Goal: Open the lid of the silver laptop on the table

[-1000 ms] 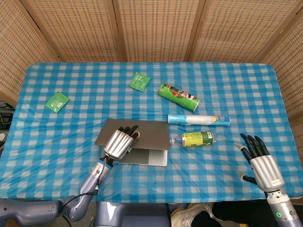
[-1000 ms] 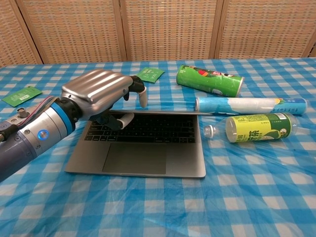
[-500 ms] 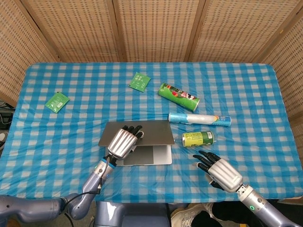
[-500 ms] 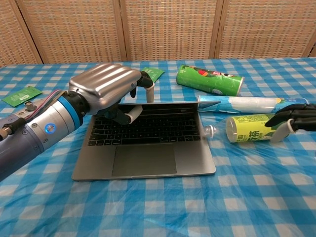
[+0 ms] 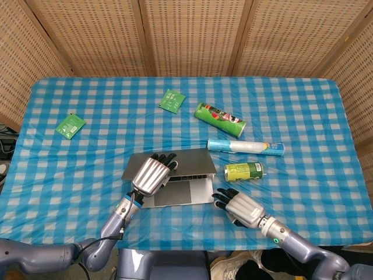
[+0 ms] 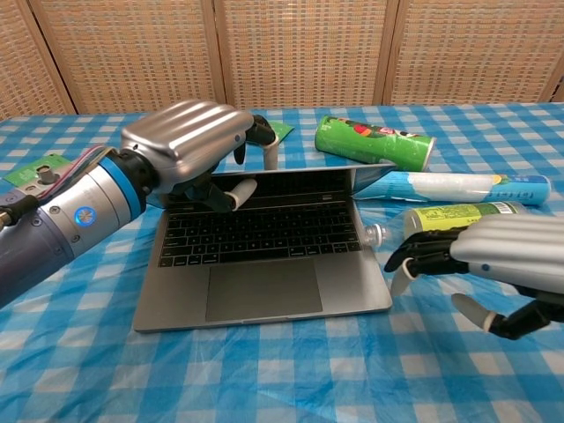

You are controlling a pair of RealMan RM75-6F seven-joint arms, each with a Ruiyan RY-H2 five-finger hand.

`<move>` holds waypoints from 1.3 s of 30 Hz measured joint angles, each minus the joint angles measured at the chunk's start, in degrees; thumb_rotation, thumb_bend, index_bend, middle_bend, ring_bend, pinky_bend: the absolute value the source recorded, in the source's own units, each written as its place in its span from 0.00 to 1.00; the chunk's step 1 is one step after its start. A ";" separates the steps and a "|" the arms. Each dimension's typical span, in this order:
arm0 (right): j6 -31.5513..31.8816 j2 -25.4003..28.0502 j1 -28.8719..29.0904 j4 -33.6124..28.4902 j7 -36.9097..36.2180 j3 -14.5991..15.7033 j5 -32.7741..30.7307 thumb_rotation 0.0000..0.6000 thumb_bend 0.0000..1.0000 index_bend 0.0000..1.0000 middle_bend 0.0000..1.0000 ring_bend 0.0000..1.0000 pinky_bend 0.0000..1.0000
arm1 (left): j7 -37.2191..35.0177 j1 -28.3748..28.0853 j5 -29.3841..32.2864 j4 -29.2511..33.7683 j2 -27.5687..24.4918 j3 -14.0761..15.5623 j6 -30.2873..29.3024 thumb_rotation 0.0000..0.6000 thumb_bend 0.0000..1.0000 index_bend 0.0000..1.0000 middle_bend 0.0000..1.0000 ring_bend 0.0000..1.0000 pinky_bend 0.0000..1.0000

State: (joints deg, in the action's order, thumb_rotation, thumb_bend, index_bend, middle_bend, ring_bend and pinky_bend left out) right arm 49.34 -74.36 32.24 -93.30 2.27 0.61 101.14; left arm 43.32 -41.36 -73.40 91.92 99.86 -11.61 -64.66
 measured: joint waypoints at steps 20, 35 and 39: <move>-6.67 -9.08 3.32 0.98 16.43 -3.24 -17.85 1.00 0.89 0.26 0.24 0.17 0.25 | -1.75 -0.75 -0.27 -0.11 -1.04 0.99 -0.42 1.00 0.54 0.41 0.26 0.38 0.45; -6.32 -9.11 4.61 0.41 19.62 -1.08 -21.11 1.00 0.89 0.30 0.28 0.20 0.27 | -3.06 -1.07 -0.98 -0.90 -2.96 -0.28 -2.32 1.00 0.53 0.00 0.00 0.05 0.20; -6.14 -9.04 4.86 0.24 20.11 -0.61 -21.33 1.00 0.89 0.31 0.28 0.21 0.27 | -3.26 -1.20 0.34 -0.99 -3.79 -1.15 -2.20 1.00 0.53 0.00 0.00 0.04 0.19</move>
State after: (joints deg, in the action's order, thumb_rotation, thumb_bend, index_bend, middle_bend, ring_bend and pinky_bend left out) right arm 43.20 -83.39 37.10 -93.06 22.38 0.00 79.81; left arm 40.06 -42.57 -73.07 90.93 96.07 -12.77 -66.85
